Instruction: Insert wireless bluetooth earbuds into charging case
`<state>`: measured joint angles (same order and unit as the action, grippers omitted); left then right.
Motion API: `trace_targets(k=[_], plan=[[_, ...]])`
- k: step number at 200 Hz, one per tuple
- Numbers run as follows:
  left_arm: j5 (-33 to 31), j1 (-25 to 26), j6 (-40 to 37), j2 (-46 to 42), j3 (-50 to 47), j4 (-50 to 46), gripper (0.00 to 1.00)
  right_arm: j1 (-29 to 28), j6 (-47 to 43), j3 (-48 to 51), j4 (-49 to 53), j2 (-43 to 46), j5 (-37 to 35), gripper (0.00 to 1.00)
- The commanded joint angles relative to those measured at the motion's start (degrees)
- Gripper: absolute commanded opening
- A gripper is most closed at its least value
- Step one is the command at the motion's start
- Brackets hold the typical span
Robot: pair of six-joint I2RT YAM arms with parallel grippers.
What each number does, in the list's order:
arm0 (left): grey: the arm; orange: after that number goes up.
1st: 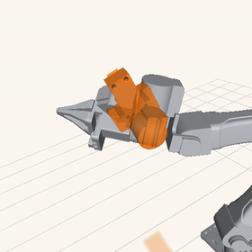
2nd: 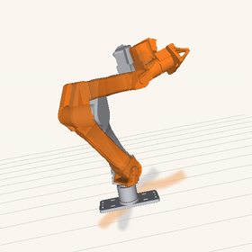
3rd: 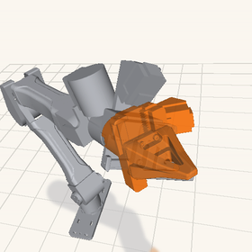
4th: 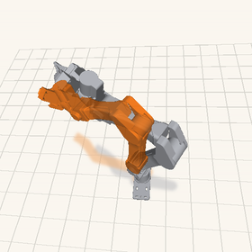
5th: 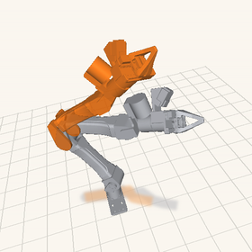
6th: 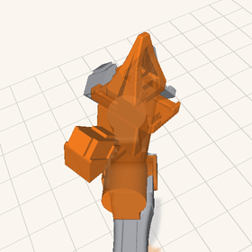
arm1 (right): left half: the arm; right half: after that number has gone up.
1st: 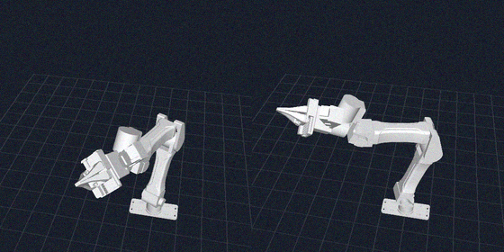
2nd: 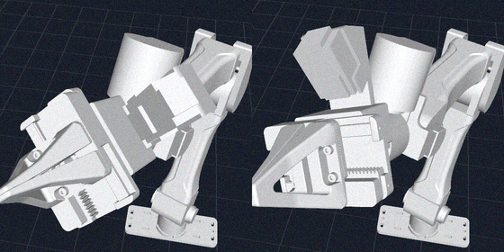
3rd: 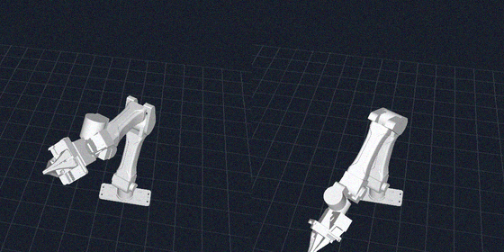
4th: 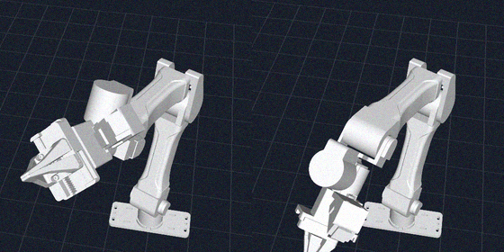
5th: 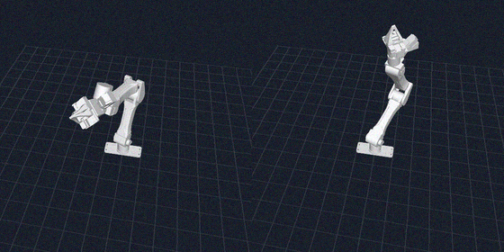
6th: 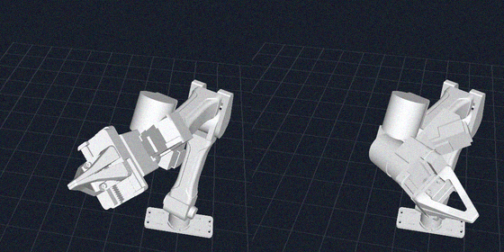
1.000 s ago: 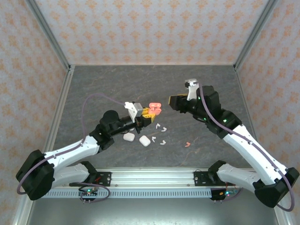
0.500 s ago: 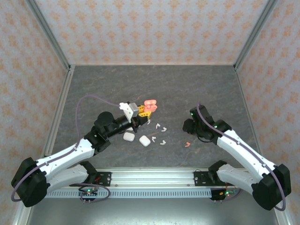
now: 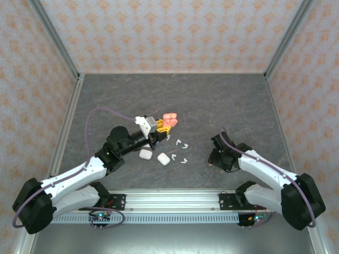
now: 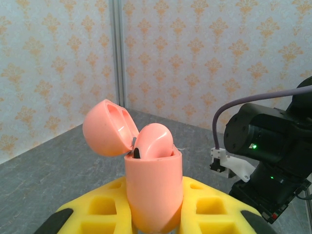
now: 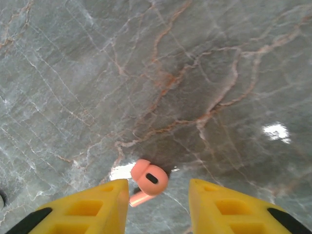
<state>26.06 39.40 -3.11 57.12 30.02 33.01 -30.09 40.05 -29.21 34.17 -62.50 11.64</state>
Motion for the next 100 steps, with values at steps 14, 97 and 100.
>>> trace_targets(k=[14,97,100], plan=[[-0.7,0.7,-1.2,-1.3,-1.1,0.7,0.0,-0.7,1.0,-0.5,-4.1,-2.4,0.6,0.37],[-1.1,0.7,-1.1,-1.5,-0.8,-0.4,0.0,-1.6,1.5,0.2,-4.6,-4.0,-0.9,0.34],[-1.1,0.7,-1.1,-1.5,-0.8,-0.5,0.0,-1.6,1.5,0.2,-4.7,-4.2,-1.0,0.34]])
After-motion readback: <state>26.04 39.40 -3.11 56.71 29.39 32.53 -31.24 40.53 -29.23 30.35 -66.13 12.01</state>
